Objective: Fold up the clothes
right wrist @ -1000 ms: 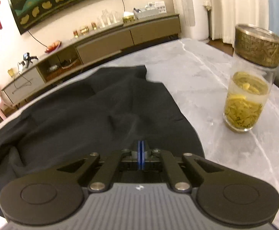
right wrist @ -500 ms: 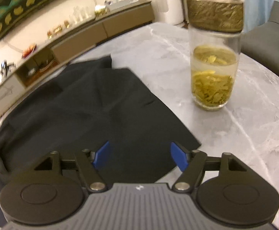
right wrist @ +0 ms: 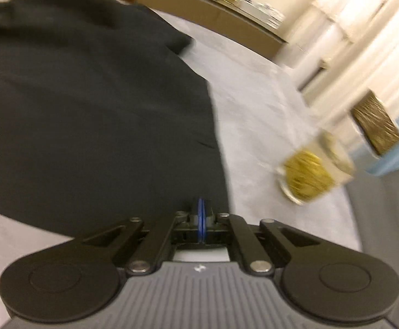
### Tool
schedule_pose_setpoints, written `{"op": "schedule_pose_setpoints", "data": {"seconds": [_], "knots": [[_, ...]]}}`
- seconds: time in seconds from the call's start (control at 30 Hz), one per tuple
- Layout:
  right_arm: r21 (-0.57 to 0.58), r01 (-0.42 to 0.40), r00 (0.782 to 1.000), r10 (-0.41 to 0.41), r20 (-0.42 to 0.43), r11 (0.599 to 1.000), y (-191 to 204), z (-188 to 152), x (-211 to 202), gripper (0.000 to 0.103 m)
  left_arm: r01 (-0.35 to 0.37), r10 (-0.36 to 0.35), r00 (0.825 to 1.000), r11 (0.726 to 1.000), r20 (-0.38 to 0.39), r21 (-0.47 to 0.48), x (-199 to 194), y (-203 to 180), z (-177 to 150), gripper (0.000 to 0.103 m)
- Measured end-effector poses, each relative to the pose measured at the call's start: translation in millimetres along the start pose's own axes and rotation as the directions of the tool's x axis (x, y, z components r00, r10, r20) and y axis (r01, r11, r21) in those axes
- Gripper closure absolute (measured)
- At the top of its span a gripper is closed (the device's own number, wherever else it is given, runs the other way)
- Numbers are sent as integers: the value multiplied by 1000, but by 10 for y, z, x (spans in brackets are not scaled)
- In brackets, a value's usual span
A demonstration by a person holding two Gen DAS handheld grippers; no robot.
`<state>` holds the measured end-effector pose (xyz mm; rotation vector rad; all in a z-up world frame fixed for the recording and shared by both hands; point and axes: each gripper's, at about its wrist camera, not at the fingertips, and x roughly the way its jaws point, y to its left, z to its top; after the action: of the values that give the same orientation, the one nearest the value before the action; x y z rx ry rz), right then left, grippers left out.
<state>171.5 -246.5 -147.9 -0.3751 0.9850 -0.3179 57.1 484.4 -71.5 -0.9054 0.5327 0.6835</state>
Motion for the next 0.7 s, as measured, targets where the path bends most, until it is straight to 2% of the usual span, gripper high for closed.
{"op": "schedule_pose_setpoints", "data": {"seconds": [0.03,0.07,0.13,0.2,0.27,0.3,0.33,0.4,0.47,0.6,0.63,0.7], "knots": [[31,9,1000,-9,5,999,-48,23,-13,98,-15,15,1000,1000,15,0,-50,-1,0,102],[72,7,999,-10,36,997,-97,53,-77,92,-30,30,999,1000,31,-1,-100,-1,1,102],[160,-26,992,6,126,987,-188,122,-267,81,-60,59,996,998,69,1,-212,-15,3,98],[244,-139,973,87,212,960,-243,213,-402,57,-76,70,984,996,166,35,-421,-138,17,94],[279,-248,952,180,247,928,-217,341,-394,52,-38,17,974,995,224,93,-536,-283,-4,94],[278,-277,947,213,238,920,-173,434,-322,52,-7,-26,976,989,217,150,-532,-393,-52,94],[272,-294,945,235,229,916,-125,527,-236,52,23,-65,977,978,201,206,-515,-504,-108,94],[251,-301,942,246,228,920,5,723,-105,52,76,-117,987,947,114,311,-370,-730,-295,94],[226,-310,938,257,234,923,143,935,-23,52,116,-134,991,914,20,389,-207,-926,-493,94],[101,-441,870,397,293,892,415,1483,-171,51,198,-164,980,887,-116,417,26,-1145,-756,94],[68,-436,866,399,301,897,468,1633,-180,47,212,-170,976,883,-137,418,65,-1190,-802,94],[21,-344,895,322,309,939,520,1930,-116,29,207,-151,975,885,-165,418,161,-1201,-830,94]]}}
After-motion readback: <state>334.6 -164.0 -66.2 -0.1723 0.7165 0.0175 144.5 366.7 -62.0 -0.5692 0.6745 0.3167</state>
